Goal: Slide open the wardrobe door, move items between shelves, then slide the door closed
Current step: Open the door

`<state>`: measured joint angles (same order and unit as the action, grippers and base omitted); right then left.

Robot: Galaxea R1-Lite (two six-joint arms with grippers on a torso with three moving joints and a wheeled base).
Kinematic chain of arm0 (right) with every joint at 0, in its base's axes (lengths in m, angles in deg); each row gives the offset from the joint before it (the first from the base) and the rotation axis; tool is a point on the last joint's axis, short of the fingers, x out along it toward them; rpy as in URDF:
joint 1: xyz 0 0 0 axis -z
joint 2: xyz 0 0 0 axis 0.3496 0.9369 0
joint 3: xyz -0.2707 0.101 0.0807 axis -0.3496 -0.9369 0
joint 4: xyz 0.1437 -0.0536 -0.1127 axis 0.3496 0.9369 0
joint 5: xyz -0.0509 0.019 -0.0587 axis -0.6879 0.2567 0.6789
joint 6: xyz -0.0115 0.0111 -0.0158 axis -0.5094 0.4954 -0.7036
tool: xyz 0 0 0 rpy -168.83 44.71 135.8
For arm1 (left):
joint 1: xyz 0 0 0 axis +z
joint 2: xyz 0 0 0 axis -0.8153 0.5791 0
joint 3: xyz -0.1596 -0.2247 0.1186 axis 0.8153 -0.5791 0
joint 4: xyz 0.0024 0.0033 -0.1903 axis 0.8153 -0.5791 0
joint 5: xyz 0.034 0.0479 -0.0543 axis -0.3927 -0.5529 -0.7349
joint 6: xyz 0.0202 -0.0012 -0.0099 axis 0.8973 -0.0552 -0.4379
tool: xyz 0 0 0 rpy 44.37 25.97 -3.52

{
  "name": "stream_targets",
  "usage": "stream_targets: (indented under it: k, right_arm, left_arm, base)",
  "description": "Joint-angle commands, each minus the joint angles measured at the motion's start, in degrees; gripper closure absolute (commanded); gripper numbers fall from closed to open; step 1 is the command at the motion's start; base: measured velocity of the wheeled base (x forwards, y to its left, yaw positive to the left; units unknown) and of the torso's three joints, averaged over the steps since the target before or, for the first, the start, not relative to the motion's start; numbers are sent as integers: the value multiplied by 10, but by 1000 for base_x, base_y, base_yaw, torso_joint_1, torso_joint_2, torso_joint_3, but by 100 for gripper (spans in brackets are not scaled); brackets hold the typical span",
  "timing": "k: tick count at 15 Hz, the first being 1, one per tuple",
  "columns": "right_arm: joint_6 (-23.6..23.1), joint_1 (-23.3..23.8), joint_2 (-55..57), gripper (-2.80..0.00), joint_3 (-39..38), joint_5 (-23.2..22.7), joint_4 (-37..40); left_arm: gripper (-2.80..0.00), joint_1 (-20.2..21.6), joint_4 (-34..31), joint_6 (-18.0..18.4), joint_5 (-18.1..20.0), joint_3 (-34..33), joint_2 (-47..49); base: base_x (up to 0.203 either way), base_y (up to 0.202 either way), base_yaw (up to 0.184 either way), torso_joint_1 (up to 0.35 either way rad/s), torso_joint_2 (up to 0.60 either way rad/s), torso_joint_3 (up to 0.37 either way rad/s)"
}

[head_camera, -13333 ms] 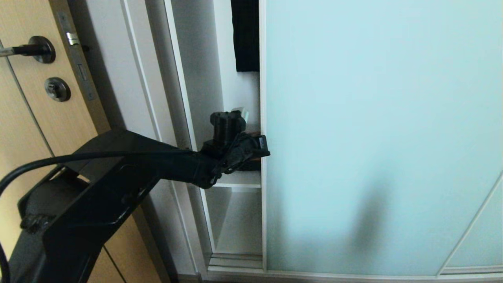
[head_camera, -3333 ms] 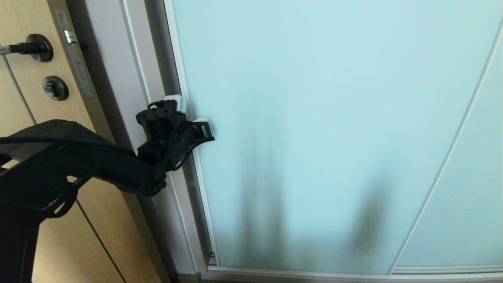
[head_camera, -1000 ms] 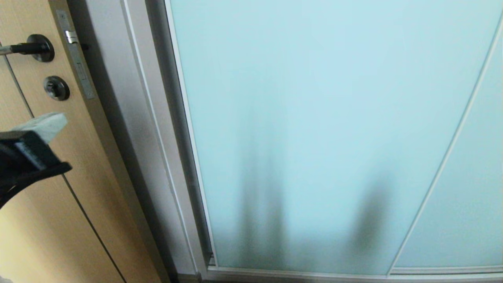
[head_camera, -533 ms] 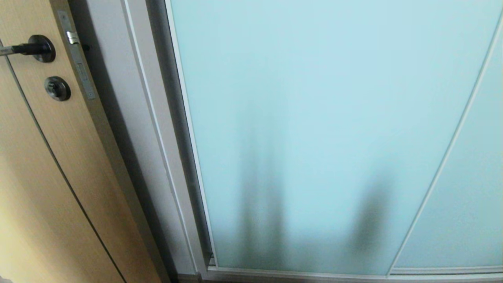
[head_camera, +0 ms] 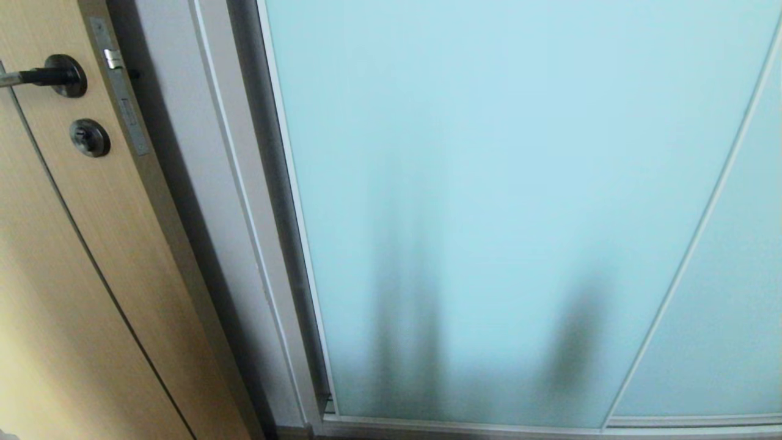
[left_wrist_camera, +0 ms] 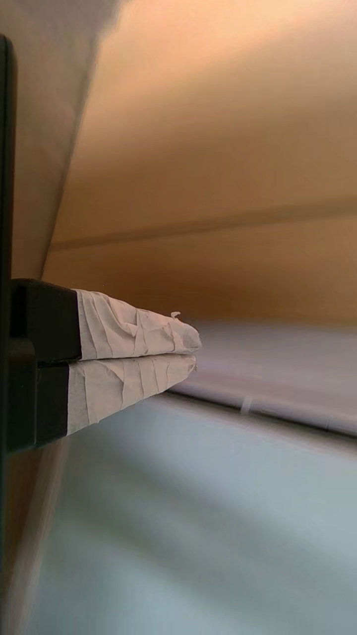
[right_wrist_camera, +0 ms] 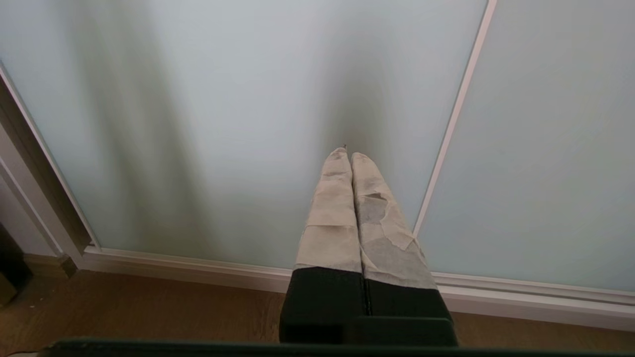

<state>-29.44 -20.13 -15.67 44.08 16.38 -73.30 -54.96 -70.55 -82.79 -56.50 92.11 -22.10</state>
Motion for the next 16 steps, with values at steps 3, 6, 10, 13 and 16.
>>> stream_targets:
  k: [3, 6, 10, 13, 16]
  right_arm:
    - [-1, 0, 1, 0, 0, 0, 0]
    - [0, 0, 1, 0, 0, 0, 0]
    - [0, 0, 1, 0, -1, 0, 0]
    - [0, 0, 1, 0, 0, 0, 0]
    - [0, 0, 1, 0, 0, 0, 0]
  left_arm:
    - [0, 1, 5, 68, 77, -31, -12]
    - [0, 1, 10, 62, 74, -34, -12]
    - [0, 1, 11, 43, 70, -33, -12]
    - [0, 1, 11, 43, 70, -33, -12]
    - [0, 1, 11, 43, 70, -33, -12]
  base:
    - [0, 0, 0, 0, 0, 0]
    - [0, 0, 0, 0, 0, 0]
    - [0, 0, 0, 0, 0, 0]
    - [0, 0, 0, 0, 0, 0]
    - [0, 0, 0, 0, 0, 0]
